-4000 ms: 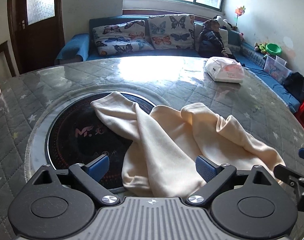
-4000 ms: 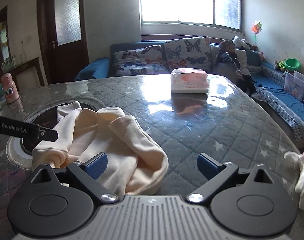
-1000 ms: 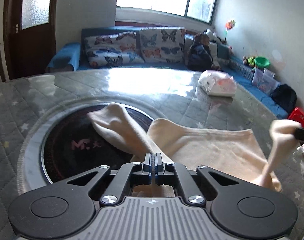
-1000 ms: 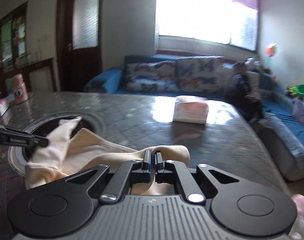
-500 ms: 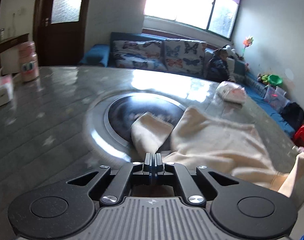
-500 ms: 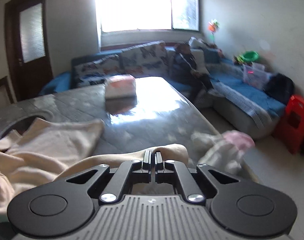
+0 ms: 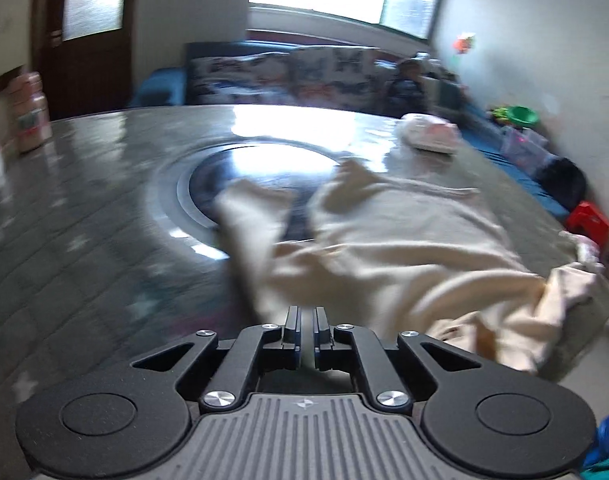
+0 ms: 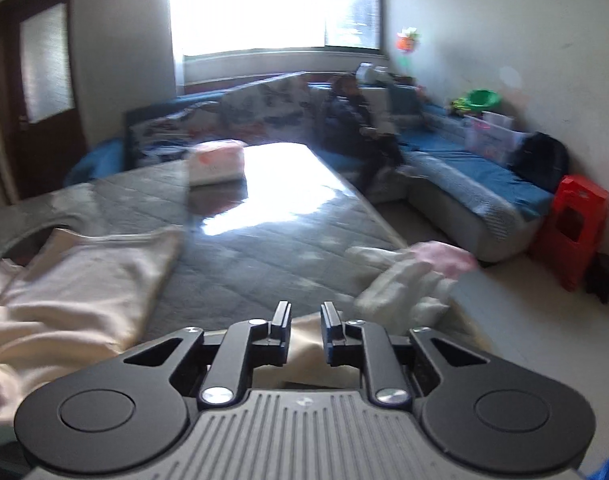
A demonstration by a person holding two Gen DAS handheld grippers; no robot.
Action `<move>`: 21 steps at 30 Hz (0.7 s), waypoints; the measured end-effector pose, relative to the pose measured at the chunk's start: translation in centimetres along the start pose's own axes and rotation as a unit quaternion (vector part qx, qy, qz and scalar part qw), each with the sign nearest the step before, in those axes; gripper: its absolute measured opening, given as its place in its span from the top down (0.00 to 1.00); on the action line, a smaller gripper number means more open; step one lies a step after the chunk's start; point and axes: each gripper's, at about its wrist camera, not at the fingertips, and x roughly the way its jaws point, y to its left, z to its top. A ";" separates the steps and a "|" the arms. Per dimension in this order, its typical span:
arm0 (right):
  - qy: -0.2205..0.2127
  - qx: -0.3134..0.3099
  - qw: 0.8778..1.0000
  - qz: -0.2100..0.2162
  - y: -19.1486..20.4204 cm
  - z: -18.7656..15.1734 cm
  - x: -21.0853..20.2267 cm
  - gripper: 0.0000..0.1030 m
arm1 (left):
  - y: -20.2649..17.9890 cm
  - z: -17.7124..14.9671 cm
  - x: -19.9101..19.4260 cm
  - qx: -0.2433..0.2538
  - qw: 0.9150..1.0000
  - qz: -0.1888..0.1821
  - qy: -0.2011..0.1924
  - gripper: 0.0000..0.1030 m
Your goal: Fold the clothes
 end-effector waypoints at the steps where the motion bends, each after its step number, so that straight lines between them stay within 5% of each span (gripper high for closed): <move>1: 0.000 -0.005 1.000 0.013 0.5 0.1 0.1 0.79 | -0.6 0.1 0.4 0.006 1.000 -0.009 0.000 0.93; 10: 0.040 -0.086 0.985 0.143 8.7 -0.5 3.2 0.76 | -4.2 -0.8 4.1 0.048 0.996 -0.070 0.041 0.90; 16: 0.086 -0.150 0.969 0.174 11.4 -1.9 3.7 0.74 | -4.9 -2.0 4.3 0.082 0.990 -0.091 0.073 0.89; 21: 0.089 -0.166 0.965 0.183 11.6 -1.5 3.4 0.72 | -3.9 0.7 4.1 0.078 0.992 -0.082 0.054 0.80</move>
